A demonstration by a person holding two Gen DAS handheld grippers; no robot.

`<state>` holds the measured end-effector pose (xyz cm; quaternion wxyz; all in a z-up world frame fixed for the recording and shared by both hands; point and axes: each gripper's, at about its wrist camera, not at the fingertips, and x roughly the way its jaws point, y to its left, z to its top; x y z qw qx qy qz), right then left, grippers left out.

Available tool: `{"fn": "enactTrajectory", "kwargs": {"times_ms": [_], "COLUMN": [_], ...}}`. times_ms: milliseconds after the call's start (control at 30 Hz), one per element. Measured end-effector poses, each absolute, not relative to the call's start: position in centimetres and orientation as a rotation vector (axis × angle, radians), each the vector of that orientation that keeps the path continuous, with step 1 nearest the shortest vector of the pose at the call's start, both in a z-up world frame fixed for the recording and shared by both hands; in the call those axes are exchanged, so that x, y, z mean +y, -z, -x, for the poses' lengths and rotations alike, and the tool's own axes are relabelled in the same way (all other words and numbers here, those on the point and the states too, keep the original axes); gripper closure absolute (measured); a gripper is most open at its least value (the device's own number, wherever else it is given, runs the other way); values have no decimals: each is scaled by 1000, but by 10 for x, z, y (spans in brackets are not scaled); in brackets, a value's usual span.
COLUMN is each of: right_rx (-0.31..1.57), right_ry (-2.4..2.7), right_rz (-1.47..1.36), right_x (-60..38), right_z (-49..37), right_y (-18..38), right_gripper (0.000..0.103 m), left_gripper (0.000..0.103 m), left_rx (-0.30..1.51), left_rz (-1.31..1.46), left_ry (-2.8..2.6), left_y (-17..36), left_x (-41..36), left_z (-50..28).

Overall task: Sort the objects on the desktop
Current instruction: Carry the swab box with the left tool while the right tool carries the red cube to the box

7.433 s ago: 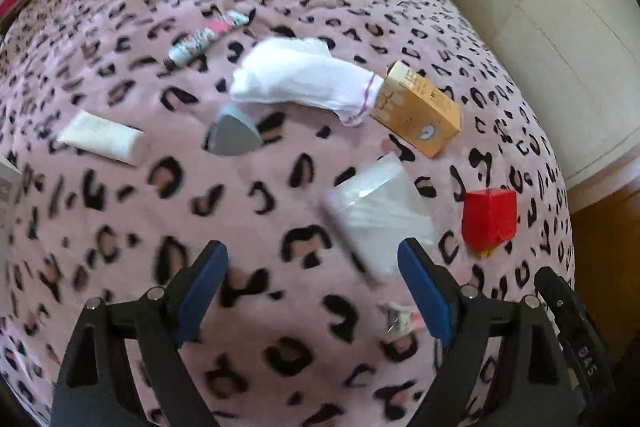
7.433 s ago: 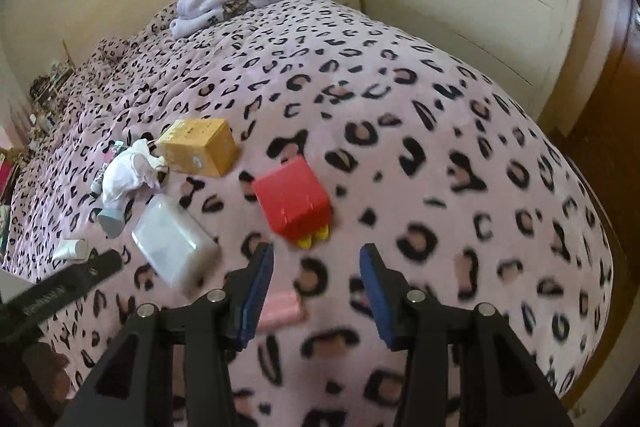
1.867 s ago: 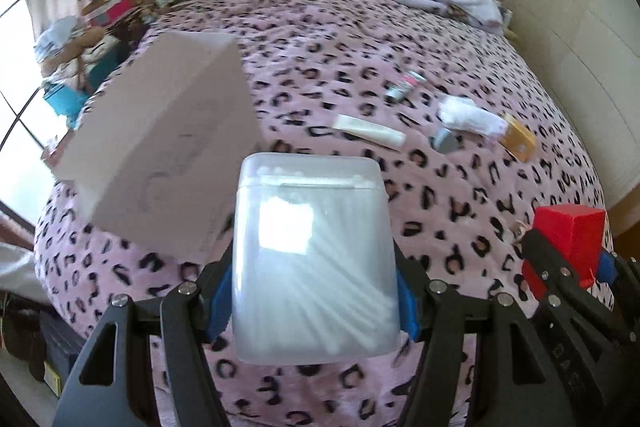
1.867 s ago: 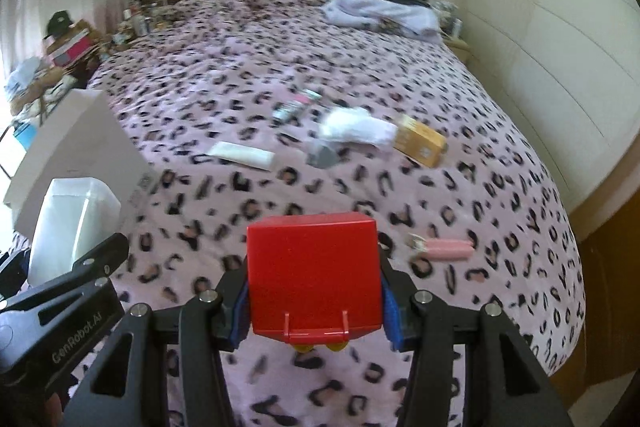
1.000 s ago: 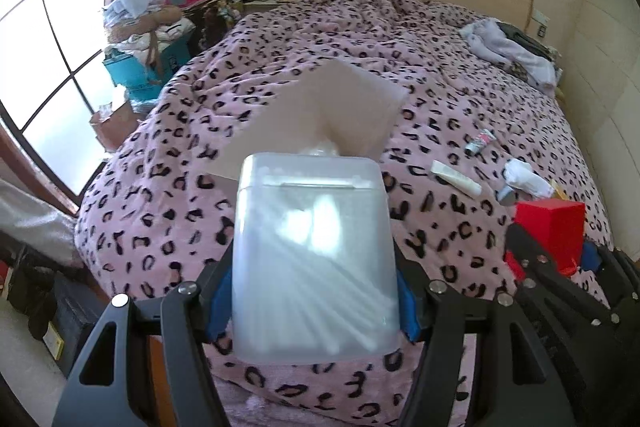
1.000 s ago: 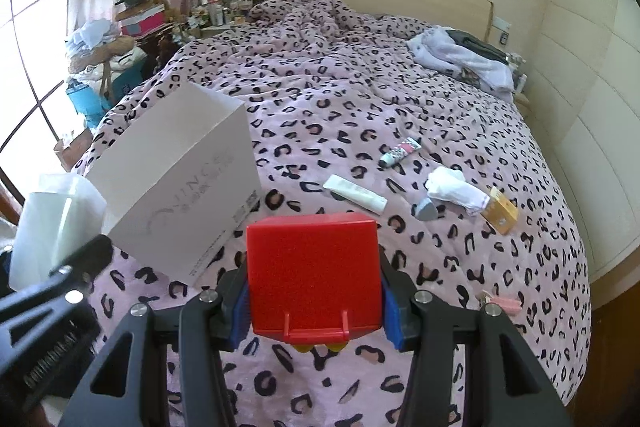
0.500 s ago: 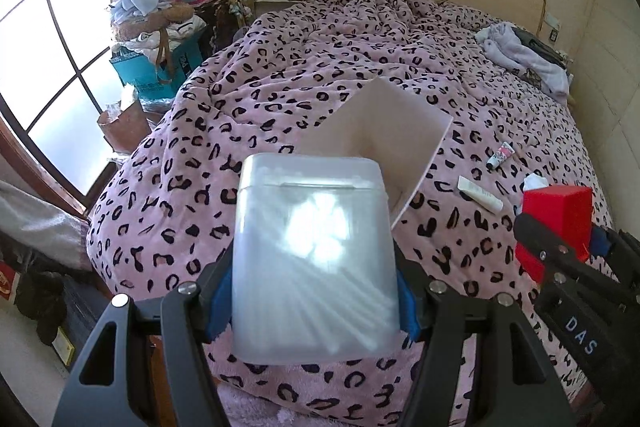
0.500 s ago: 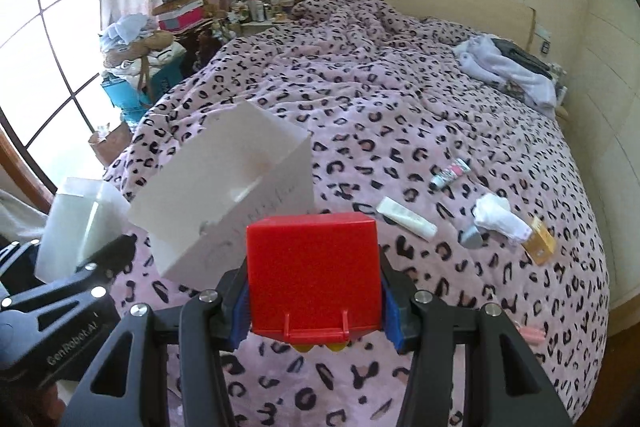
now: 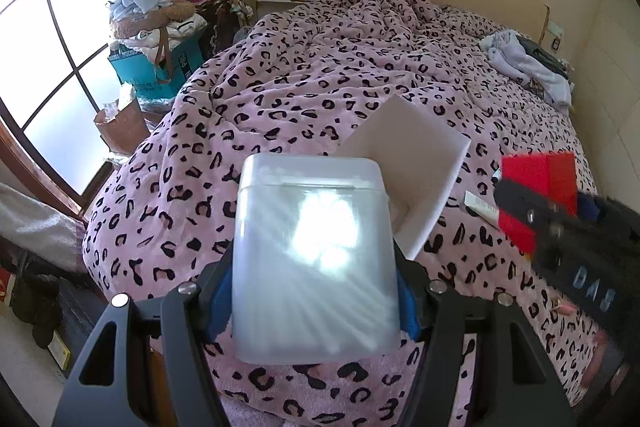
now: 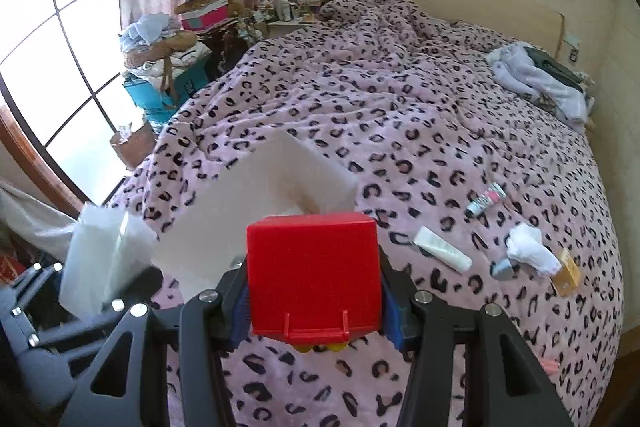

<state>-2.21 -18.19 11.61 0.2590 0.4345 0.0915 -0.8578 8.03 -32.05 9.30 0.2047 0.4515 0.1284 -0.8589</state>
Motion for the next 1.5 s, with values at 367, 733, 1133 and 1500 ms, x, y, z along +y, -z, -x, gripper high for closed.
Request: {"fn": "enactTrajectory", "kwargs": {"times_ms": [367,733,1133,1500], "right_rx": [190,178,214,318], "right_ry": [2219,2165,2129,2108], "right_rz": [-1239,-1300,-1347,-1399], "right_x": [-229,-243,-253,-261], "right_z": [72,99,107,111], "right_y": [-104,-82,-58,-41], "right_gripper": [51,51,51,51], "left_gripper": [37,37,37,37], "left_rx": [517,489,502,539], "left_rz": [-1267,-1295,-1325,-1399], "left_ry": [2452,2459,2445,2379], "left_y": [-87,-69,-48,-34], "left_x": [-341,-331,-336,-341], "left_z": [-56,-17,-7,1]}}
